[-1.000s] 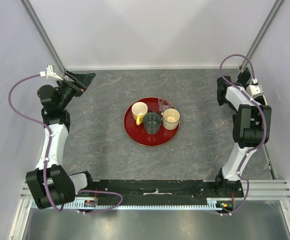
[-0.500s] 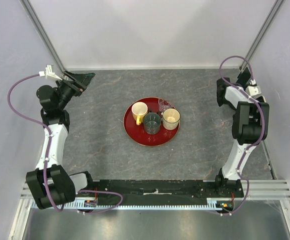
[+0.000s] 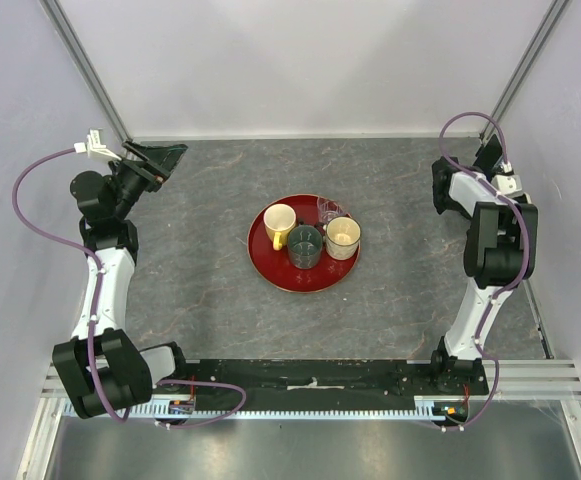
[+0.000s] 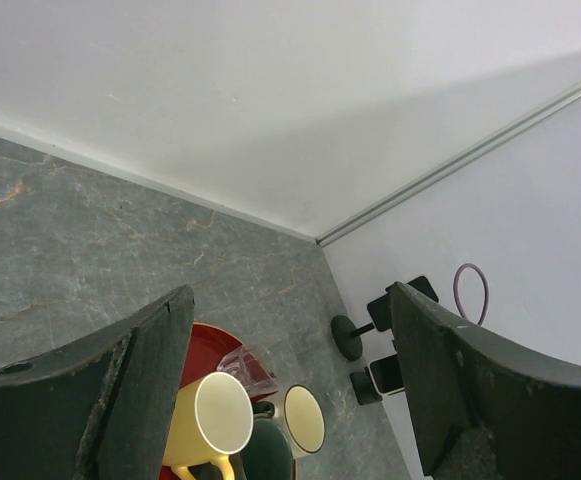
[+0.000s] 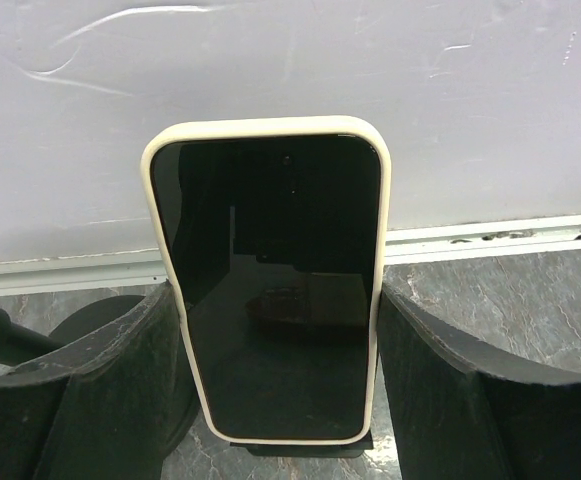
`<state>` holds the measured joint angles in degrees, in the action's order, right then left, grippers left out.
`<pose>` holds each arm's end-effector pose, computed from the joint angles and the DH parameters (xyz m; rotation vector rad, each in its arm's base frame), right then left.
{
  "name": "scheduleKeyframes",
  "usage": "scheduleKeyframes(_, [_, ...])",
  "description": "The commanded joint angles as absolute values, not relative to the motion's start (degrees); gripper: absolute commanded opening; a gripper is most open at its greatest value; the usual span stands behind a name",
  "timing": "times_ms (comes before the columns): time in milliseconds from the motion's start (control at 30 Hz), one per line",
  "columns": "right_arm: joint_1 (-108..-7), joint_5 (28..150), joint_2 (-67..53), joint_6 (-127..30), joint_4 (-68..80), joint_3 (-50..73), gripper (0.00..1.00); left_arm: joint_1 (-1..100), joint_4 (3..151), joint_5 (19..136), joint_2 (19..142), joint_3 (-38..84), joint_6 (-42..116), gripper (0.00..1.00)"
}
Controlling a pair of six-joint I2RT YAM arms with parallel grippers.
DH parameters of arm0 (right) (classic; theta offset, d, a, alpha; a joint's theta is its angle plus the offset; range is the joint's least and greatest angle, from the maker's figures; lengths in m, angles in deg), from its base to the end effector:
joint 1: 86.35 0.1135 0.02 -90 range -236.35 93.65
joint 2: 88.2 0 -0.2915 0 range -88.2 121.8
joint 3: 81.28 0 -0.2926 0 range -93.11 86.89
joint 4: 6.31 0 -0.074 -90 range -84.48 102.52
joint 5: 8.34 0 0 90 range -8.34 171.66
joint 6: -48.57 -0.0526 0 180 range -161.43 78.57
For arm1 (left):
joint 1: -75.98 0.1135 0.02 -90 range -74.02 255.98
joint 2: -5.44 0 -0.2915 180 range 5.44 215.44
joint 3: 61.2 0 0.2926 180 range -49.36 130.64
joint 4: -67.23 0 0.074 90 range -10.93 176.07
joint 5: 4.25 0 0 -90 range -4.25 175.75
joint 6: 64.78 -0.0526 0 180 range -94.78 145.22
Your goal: Place the phone on the phone stand
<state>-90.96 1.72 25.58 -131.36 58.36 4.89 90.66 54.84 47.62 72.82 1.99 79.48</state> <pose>0.4149 -0.0854 0.1976 1.4337 1.2234 -1.1009 0.3119 0.0481 0.3777 -0.3401 1.5068 -1.0273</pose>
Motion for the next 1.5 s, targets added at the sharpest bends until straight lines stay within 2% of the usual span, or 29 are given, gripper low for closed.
scheduleKeyframes(0, [-91.1, 1.2, 27.6, -137.0, 64.0, 2.2, 0.15, 91.1, 52.0, 45.9, 72.7, 2.0, 81.4, 0.85])
scheduleKeyframes(167, [-90.7, 1.9, 29.1, -143.3, 71.4, 0.1, 0.21, 91.2, 52.0, 46.0, 72.6, 1.8, 81.3, 0.85])
scheduleKeyframes(200, [-90.7, 1.9, 29.2, -143.6, 72.1, -0.2, 0.3, 91.2, 52.0, 46.0, 72.6, 1.8, 81.3, 0.85])
scheduleKeyframes(267, [-90.7, 1.9, 29.2, -144.3, 72.6, -0.1, 0.4, 91.3, 52.0, 46.0, 72.7, 1.8, 81.3, 0.85])
scheduleKeyframes(300, [-90.5, 1.9, 29.0, -144.3, 72.8, 0.1, 0.53, 91.3, 52.0, 46.1, 72.7, 1.8, 81.3, 0.85])
scheduleKeyframes(367, [-90.3, 1.7, 28.9, -144.3, 72.8, 0.4, 0.62, 91.3, 52.0, 46.0, 72.7, 1.8, 81.3, 0.85])
scheduleKeyframes(400, [-90.3, 1.4, 28.8, -144.1, 72.8, 0.7, 0.7, 91.3, 52.0, 46.0, 72.7, 1.8, 81.3, 0.85])
scheduleKeyframes(567, [-89.7, 0.3, 27.6, -142.6, 73.6, 1.5, 0.9, 91.4, 52.0, 46.2, 72.7, 1.7, 80.9, 0.85])
scheduleKeyframes(600, [-89.6, 0.0, 27.5, -141.4, 73.6, 1.5, 0.98, 91.4, 52.0, 46.2, 72.8, 1.7, 80.9, 0.85])
scheduleKeyframes(1033, [-86.7, -0.8, 20.3, -131.3, 72.9, 5.8, 0.98, 91.4, 54.4, 47.1, 74.1, 2.4, 78.0, 0.85])
scheduleKeyframes(1200, [-79.8, 0.6, 11.5, -125.3, 71.1, 13.5, 0.98, 91.2, 55.8, 47.7, 74.6, 2.8, 76.2, 0.85])
scheduleKeyframes(1267, [-77.3, 2.6, 5.6, -118.4, 64.3, 18.6, 0.98, 91.2, 55.9, 47.6, 75.1, 2.8, 76.2, 0.85])
scheduleKeyframes(1300, [-76.5, 4.3, 2.8, -105.8, 59.3, 21.2, 0.98, 91.2, 55.9, 47.2, 75.5, 2.8, 76.3, 0.85])
scheduleKeyframes(1367, [-76.0, 17.0, -7.9, -92.3, 40.0, 31.4, 0.98, 91.1, 55.7, 47.0, 75.8, 2.9, 76.3, 0.85])
scheduleKeyframes(1400, [-76.1, 25.4, -12.0, -77.6, 32.6, 35.4, 0.98, 91.0, 55.7, 46.9, 75.8, 3.0, 76.1, 0.85])
scheduleKeyframes(1433, [-76.0, 42.1, -20.5, -73.1, 21.2, 39.0, 0.98, 90.9, 55.7, 46.8, 75.8, 3.1, 75.9, 0.85])
scheduleKeyframes(1467, [-76.1, 51.4, -24.4, -70.0, 17.6, 44.6, 0.98, 90.5, 55.8, 46.6, 75.9, 3.5, 75.4, 0.85])
